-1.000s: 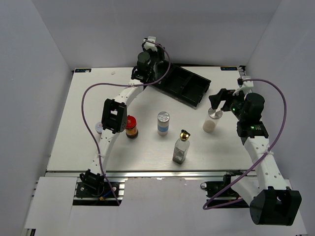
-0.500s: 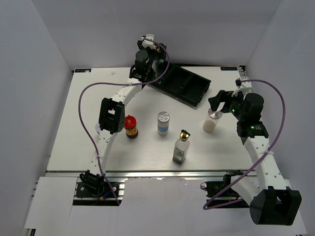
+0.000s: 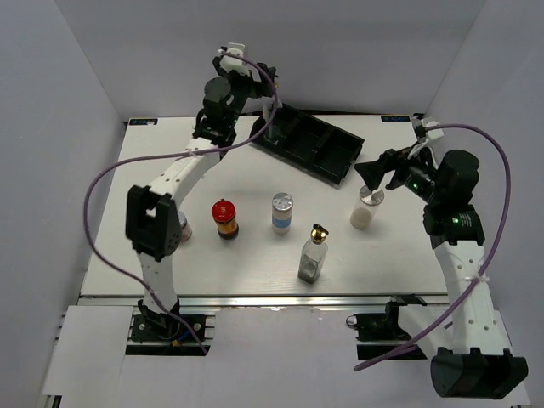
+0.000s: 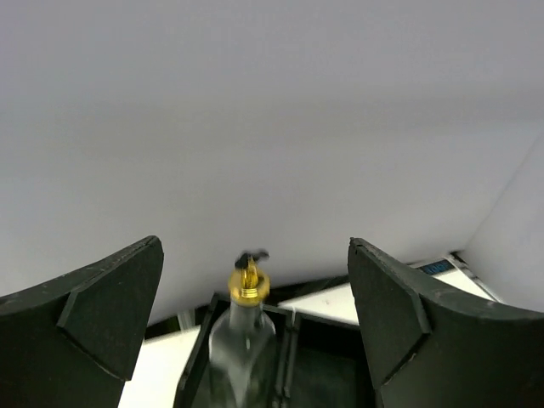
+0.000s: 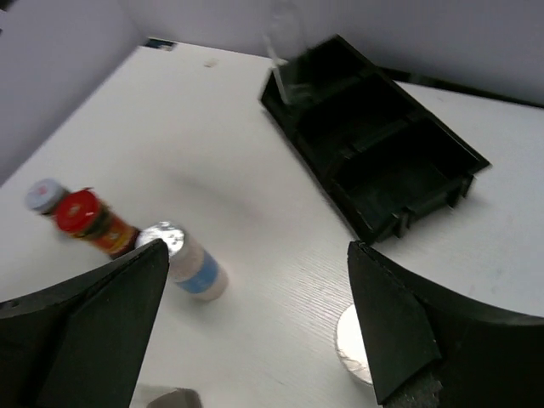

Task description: Organize the condiment bottles

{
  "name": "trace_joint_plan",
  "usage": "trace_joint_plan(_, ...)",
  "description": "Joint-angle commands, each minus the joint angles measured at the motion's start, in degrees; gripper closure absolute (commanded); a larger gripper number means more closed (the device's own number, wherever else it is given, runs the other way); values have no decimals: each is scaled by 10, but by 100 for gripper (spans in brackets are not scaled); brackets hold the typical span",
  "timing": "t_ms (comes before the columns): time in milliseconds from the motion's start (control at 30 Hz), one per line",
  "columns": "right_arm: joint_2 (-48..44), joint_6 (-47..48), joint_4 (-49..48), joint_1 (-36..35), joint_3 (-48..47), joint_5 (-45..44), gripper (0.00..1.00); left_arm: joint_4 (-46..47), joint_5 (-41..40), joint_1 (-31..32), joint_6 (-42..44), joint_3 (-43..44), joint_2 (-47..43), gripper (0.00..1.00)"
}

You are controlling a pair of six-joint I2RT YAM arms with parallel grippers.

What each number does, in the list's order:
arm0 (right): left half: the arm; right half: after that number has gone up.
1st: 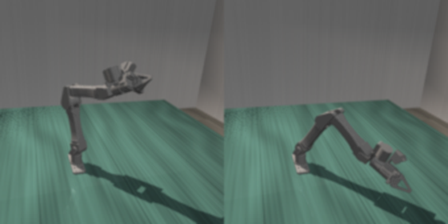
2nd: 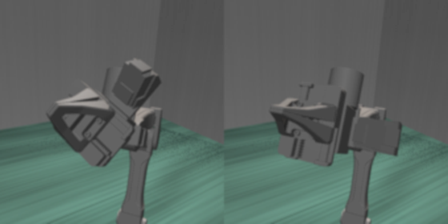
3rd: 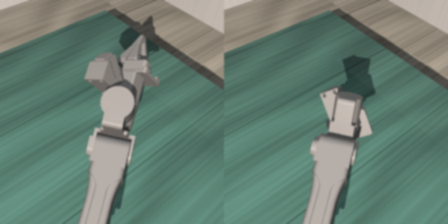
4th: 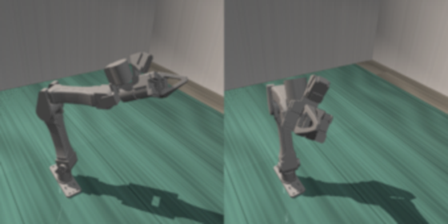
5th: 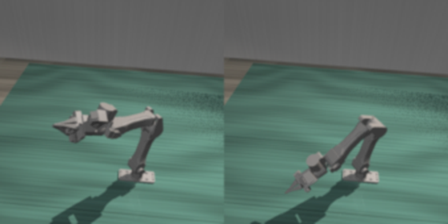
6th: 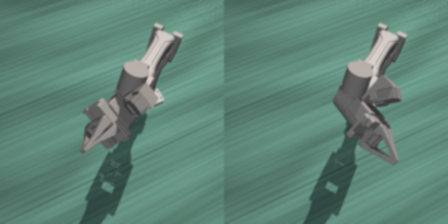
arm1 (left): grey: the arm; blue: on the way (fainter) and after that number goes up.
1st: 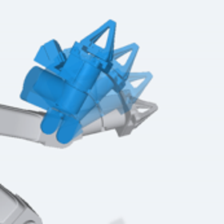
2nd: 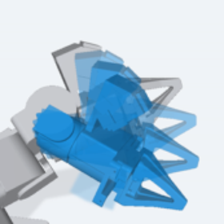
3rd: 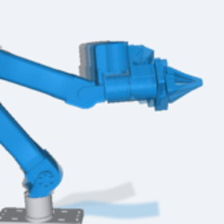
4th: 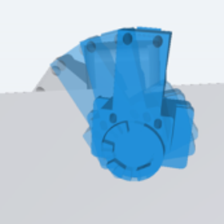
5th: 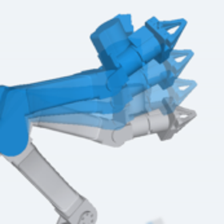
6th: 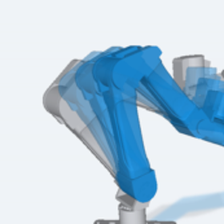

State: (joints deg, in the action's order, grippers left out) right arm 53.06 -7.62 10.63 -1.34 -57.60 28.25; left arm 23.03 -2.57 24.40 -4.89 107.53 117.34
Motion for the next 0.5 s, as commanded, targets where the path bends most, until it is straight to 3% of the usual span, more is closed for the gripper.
trace_joint_plan(0, -44, -28, 14, -1, -44, 131, 11, -4, -11, 3, -15, -96, -159, 2)
trace_joint_plan(67, -72, -28, 25, -15, -44, 191, 10, -27, -55, 3, -33, -189, -223, 2)
trace_joint_plan(233, -117, -11, 84, -87, -53, 231, 11, -103, -173, 3, -111, -379, -458, 2)
trace_joint_plan(300, -127, 2, 109, -106, -49, 235, 11, -124, -197, 3, -140, -460, -513, 2)
trace_joint_plan(467, -107, 41, 196, -182, -44, 185, 11, -227, -308, 3, -181, -536, -615, 2)
